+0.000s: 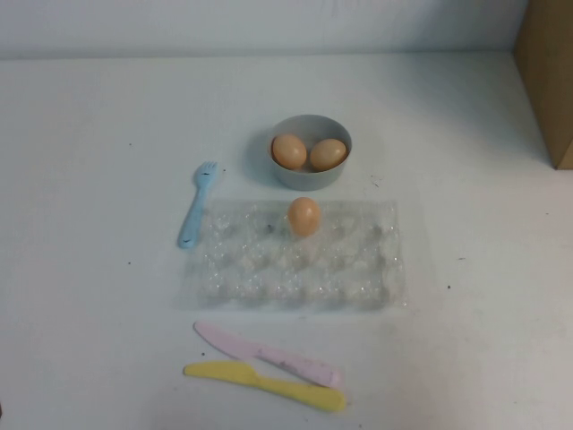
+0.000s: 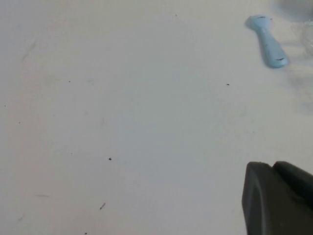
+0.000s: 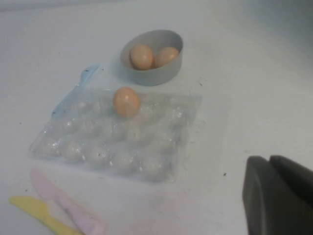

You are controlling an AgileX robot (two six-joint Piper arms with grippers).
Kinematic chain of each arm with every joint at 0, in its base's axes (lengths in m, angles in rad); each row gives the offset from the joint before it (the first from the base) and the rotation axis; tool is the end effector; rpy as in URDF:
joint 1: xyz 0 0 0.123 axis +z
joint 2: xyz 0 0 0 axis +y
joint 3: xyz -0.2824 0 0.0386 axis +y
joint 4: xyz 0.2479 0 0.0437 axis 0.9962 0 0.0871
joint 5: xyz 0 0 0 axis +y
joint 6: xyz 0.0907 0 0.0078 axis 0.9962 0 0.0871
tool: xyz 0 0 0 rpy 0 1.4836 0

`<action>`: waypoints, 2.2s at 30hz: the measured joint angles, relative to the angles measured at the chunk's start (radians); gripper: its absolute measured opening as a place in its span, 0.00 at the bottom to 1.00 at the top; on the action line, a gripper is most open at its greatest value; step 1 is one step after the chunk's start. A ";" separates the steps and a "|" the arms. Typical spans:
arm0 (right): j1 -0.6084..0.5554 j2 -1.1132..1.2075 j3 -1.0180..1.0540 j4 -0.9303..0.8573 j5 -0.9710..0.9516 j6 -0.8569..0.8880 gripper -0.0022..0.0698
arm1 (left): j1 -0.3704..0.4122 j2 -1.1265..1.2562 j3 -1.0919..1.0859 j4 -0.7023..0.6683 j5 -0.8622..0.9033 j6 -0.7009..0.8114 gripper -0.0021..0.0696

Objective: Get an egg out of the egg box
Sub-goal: Pick up the egg from the plastic box

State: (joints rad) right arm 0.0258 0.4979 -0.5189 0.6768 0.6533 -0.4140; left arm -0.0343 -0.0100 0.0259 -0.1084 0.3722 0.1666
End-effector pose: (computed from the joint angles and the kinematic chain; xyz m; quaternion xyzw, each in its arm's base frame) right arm 0.0928 0.0371 0.3055 -0.0517 0.8307 0.2102 0.5130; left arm 0.0525 -0.0054 0.1716 0.0518 0.8028 -0.0065 0.5940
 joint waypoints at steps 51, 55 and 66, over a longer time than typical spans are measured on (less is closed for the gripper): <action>0.449 1.586 -1.433 -0.199 0.446 -0.753 0.72 | 0.000 0.000 0.000 0.000 0.000 0.000 0.02; 0.449 1.624 -1.433 -0.199 0.437 -0.753 0.72 | 0.000 0.000 0.000 0.000 0.000 0.000 0.02; 0.449 1.691 -1.442 -0.187 0.380 -0.753 0.72 | 0.000 0.000 0.000 0.000 0.000 0.000 0.02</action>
State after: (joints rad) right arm 0.4745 2.1893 -1.9608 0.4898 1.0333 -1.1673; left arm -0.0343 -0.0100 0.0259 -0.1084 0.3722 0.1666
